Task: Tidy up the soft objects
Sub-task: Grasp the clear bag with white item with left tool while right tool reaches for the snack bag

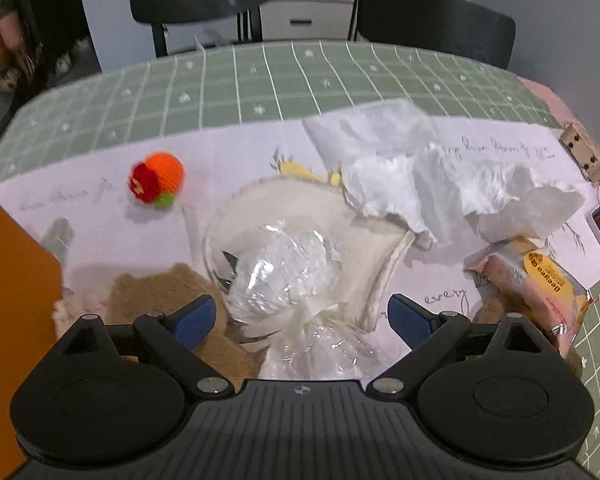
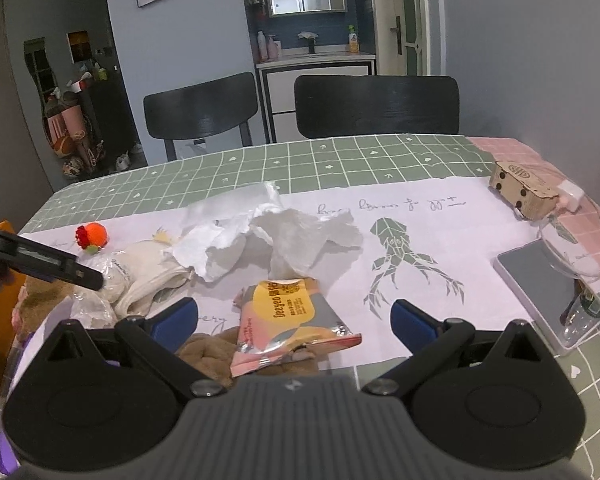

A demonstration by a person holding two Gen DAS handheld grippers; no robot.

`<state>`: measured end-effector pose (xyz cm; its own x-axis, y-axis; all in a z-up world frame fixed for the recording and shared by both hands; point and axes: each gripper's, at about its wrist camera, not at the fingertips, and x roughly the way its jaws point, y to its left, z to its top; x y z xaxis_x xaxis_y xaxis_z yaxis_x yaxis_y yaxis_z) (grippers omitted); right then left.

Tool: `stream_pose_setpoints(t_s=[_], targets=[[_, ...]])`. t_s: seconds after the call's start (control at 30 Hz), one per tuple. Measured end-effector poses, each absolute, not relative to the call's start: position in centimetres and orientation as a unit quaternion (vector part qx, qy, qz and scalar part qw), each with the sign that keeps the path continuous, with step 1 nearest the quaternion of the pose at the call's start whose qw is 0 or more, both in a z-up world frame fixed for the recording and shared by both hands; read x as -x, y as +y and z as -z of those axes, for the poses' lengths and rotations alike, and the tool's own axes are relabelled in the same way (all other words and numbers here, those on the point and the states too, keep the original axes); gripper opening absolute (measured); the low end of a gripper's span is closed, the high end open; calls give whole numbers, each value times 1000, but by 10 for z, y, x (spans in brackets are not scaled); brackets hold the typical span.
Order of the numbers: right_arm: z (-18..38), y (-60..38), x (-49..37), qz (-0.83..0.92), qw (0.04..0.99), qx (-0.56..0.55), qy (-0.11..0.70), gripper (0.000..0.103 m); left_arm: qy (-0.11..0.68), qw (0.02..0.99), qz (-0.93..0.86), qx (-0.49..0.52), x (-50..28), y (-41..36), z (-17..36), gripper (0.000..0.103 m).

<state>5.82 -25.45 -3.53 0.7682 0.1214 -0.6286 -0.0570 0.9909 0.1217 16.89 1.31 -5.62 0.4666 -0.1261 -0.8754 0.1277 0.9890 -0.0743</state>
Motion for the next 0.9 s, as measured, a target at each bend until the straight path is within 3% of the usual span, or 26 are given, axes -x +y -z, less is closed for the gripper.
stream_pose_setpoints(t_s=[0.3,0.6,0.9], targets=[[38,-250,-58,-55,938,-40,339,100,545,835,68,19,-190,14,80,102],[48,-249,-62,-59,929,-43,363,101,562,824,68,15,-196,13,93,72],[63,-256,-70,-72,913,-102,387,100,534,840,93,23,-188,15,69,66]])
